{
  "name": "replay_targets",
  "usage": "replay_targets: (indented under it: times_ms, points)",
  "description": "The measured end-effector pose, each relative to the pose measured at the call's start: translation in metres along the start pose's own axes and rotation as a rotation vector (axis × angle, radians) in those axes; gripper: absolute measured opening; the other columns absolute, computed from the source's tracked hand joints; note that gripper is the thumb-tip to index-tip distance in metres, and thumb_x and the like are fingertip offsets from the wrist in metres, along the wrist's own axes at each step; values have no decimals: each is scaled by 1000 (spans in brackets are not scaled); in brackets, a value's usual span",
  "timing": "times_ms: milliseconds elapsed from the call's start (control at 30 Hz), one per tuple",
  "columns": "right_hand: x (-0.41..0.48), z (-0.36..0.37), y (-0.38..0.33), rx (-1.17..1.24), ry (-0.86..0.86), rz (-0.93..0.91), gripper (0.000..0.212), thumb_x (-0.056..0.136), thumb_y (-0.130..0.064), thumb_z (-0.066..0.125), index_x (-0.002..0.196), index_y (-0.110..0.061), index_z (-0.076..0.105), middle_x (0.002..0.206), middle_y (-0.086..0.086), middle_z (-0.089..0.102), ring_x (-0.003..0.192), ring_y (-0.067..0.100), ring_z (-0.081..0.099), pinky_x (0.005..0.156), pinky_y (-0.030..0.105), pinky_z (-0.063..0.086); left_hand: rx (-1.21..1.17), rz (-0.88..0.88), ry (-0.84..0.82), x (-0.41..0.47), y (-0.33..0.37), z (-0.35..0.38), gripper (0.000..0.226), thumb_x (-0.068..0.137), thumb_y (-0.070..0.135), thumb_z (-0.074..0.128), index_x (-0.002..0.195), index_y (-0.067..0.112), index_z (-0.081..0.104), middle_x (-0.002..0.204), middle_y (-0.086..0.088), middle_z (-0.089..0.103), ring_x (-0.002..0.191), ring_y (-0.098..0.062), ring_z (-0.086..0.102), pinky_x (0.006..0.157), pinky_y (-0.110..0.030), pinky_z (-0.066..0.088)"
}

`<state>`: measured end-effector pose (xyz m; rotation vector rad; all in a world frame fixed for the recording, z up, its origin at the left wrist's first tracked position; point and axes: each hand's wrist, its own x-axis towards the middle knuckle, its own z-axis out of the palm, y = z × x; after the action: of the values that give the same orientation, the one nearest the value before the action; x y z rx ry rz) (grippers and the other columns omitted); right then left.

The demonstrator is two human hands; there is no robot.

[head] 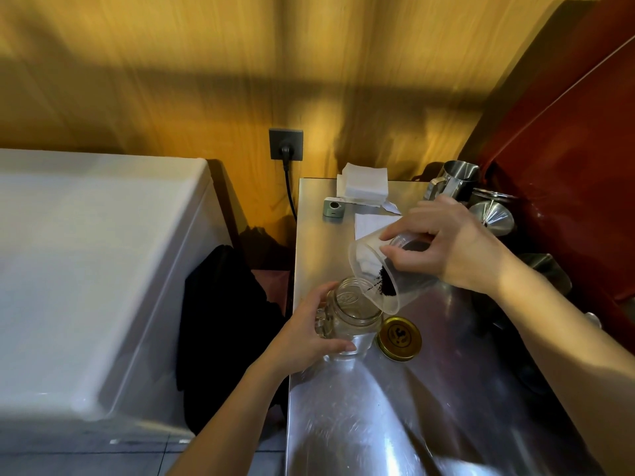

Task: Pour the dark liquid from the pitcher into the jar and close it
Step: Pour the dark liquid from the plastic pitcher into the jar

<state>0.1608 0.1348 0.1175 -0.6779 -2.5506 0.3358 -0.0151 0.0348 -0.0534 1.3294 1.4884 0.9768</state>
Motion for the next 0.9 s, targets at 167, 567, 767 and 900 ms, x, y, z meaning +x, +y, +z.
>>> replay_targets:
  times_ms: [167,567,767,900]
  points:
    - [2,1,-4,14,-37,-18,19,72,-32,67,80,-15,73,60,-2,61,59,17,53,74,23,29,-5,17,5,0,-2,-1,89,57,35,89,128,54,37,136,6,52,128,-12,51,113,-44,41]
    - [8,-3,-4,-38,-81,-77,12,74,-26,77,78,-16,72,66,-8,59,64,-3,46,71,20,27,-25,25,-13,1,1,-2,92,54,45,86,131,48,37,138,1,52,131,-17,50,113,-47,40]
    - [8,-1,-4,-53,-83,-95,17,72,-32,71,77,-16,73,65,-2,65,62,12,52,72,17,27,-11,17,-10,0,2,-2,91,55,45,86,131,47,36,138,1,52,131,-17,49,114,-47,39]
    - [10,1,-4,-79,-85,-142,21,71,-34,67,76,-14,73,65,1,68,63,19,57,68,25,25,0,7,-10,0,3,-1,87,60,36,87,128,51,35,139,3,50,131,-17,48,114,-46,39]
